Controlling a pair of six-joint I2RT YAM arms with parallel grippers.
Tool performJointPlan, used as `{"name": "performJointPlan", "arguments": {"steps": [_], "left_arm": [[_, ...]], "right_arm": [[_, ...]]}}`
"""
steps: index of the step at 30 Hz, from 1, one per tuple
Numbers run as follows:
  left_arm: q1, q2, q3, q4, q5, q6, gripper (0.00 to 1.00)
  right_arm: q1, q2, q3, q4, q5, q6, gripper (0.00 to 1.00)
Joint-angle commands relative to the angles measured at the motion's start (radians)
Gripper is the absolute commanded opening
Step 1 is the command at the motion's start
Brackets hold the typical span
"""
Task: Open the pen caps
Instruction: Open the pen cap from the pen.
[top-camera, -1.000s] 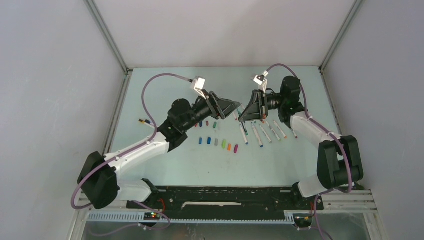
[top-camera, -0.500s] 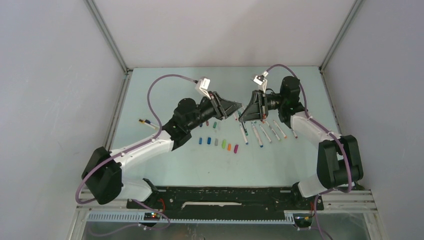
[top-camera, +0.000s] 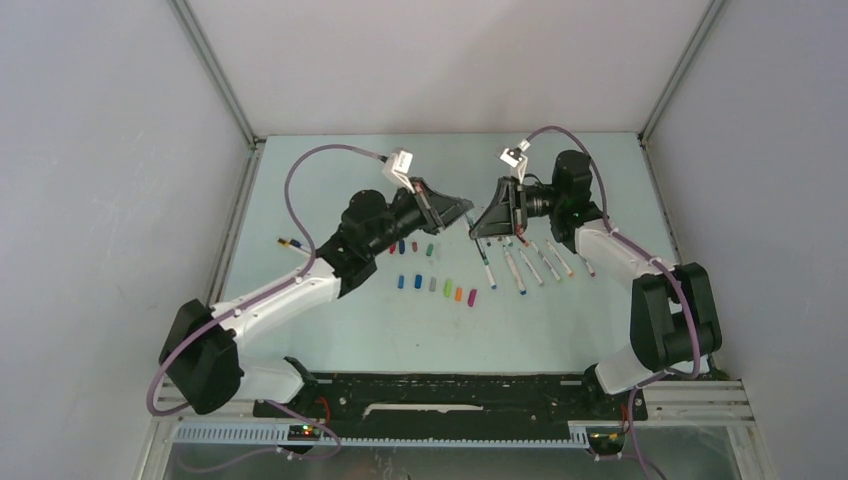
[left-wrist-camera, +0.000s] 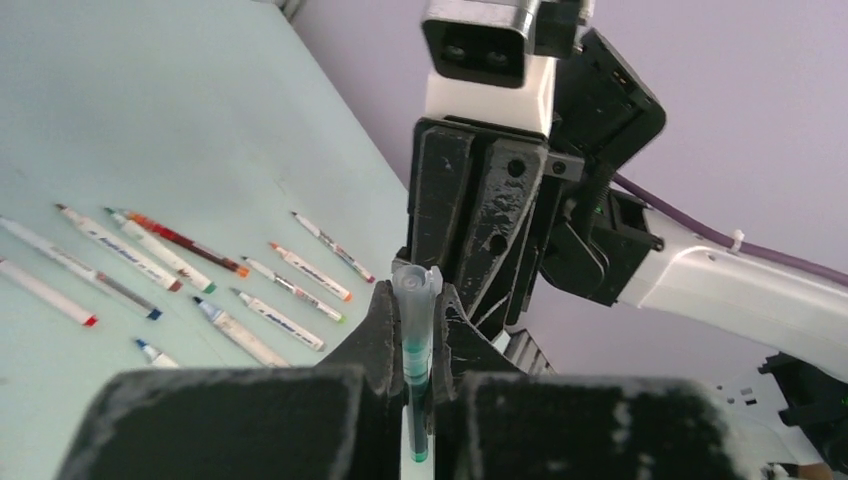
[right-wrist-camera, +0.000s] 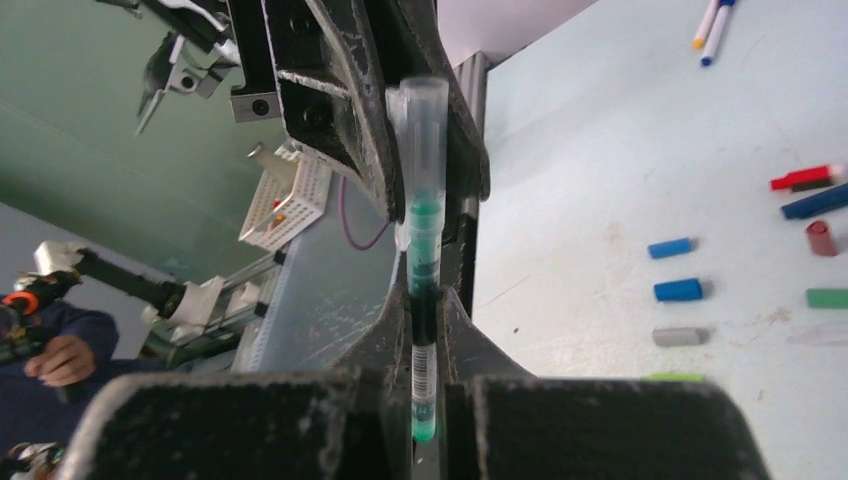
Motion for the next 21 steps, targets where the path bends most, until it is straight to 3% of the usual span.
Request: {"name": "performJointPlan", "arguments": {"steps": [1,9,16,17,21], "left_arm": [[0.152,-0.113,0.060,0.105,-0.229,0.053,0.00],[0.232,-0.126,0.095,0.151,-0.289,0.045,0.00],[0.310,-0.154,0.008,0.022,-0.141,-0.050,0.00],[0.324,-0.155,-0.006,-0.010,-0.110,-0.073,0.00],[0.340,-0.124,-0.034,-0.194,0.000,-0.099,0.00]], "right_arm": [[0.025,0.012,0.021,-0.055,-0.054,-0.052,0.00],[0.076,0.048,0.022,-0.073,-0.054,-0.078,0.00],[-0.033,0.052,0.022,-0.108,-0.014,-0.117,0.00],[-0.061,0.053,0.026,-0.148,0.000,-0.154,0.00],[-0.142,0.064,0.182,-0.804,0.191,-0.656,0.00]]}}
